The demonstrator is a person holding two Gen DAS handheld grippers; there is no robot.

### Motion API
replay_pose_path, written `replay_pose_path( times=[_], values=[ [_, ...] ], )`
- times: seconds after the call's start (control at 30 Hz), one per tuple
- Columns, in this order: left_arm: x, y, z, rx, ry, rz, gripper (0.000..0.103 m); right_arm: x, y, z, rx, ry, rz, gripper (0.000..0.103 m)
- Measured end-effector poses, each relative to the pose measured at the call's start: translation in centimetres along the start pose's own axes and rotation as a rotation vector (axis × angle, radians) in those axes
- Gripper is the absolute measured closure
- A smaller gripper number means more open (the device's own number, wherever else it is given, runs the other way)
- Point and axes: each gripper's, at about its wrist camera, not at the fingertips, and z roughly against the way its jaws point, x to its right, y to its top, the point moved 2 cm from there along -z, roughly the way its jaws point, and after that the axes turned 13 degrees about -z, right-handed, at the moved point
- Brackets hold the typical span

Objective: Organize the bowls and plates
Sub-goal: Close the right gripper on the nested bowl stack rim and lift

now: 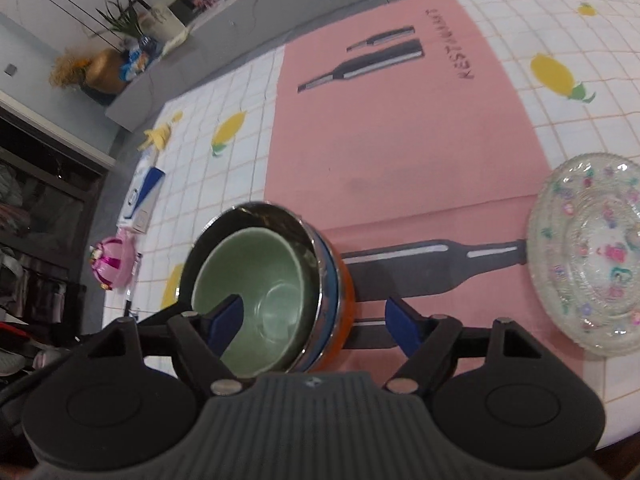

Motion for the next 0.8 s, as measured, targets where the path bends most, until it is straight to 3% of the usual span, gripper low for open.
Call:
replay_pose_path(
  times=[0.37,0.8],
  values=[
    [-0.5,-0.3,-2.9,-0.063,-0.004,0.042,0.034,0.6,0.5,-3.2,-0.063,-0.023,-0.048,0.031],
    [-1.3,0.1,-4.3,-0.089,-0.050,0.107,0.039,1.5,1.3,-5.3,-0.114,0.018,-0.124,0.051]
  ],
)
